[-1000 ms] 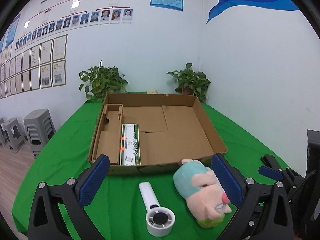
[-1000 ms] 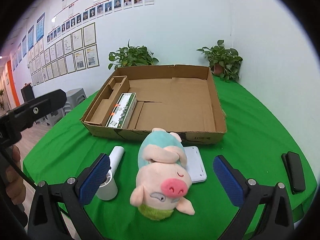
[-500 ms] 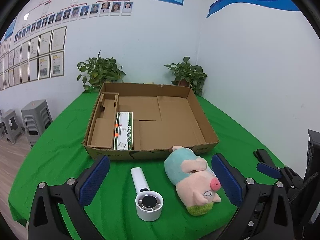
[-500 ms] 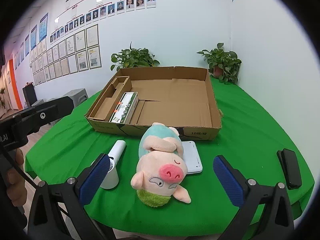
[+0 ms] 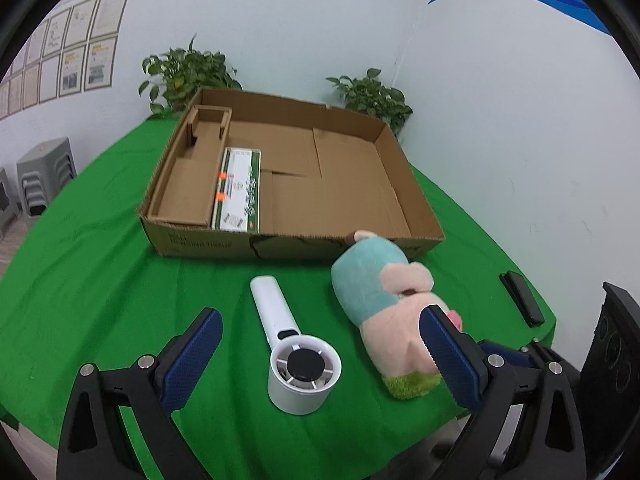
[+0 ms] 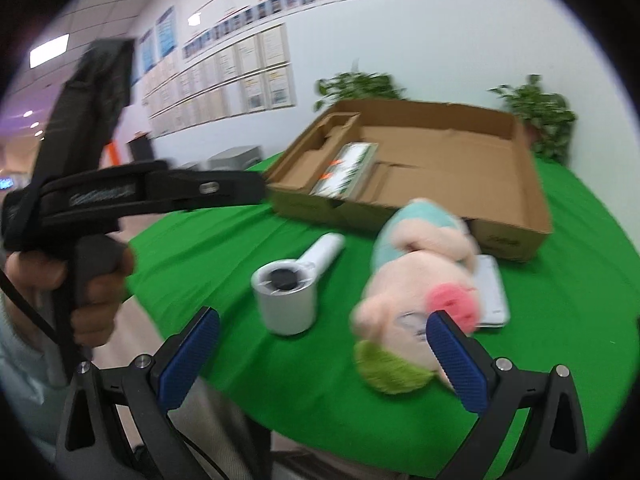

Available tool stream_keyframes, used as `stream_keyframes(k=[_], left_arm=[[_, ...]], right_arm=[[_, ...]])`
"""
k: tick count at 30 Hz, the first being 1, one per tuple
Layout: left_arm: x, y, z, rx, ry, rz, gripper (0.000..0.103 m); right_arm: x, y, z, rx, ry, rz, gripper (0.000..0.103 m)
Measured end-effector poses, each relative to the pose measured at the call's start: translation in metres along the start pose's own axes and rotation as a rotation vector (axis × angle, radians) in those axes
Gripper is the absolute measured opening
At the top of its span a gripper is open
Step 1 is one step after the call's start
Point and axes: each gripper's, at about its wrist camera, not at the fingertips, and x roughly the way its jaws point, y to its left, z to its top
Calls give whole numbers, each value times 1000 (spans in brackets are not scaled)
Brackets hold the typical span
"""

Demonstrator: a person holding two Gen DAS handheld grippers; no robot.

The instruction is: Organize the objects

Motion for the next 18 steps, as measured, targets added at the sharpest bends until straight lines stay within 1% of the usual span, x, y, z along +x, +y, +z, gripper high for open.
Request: stream_keyframes(k=[2, 5, 6, 7, 9, 10, 13, 16, 18], left_arm=[[13, 7, -3, -17, 33, -24, 94], [34, 19, -6, -46, 89, -89, 94], [38, 21, -6, -53, 102, -98, 94], [45, 26, -7, -65, 123, -115, 91], [55, 32, -7, -84, 149, -153, 87], [57, 36, -7, -98, 160, -173, 85], [67, 48, -7, -130, 194, -243, 85], [82, 60, -9, -175, 242, -288, 85], [92, 66, -11, -209, 269, -320, 83]], right_arm=[[12, 9, 1, -5, 16, 25, 103], [34, 17, 3, 22, 44, 40, 102], [41, 18, 4, 36, 54, 32, 99], [50, 19, 6, 53, 71, 31, 98], [61, 21, 7, 62, 88, 38, 89], [68, 22, 8, 62, 97, 34, 87], [79, 20, 8, 79, 108, 21, 83], [92, 14, 8, 101, 134, -12, 72], [96, 17, 8, 86, 142, -22, 68]])
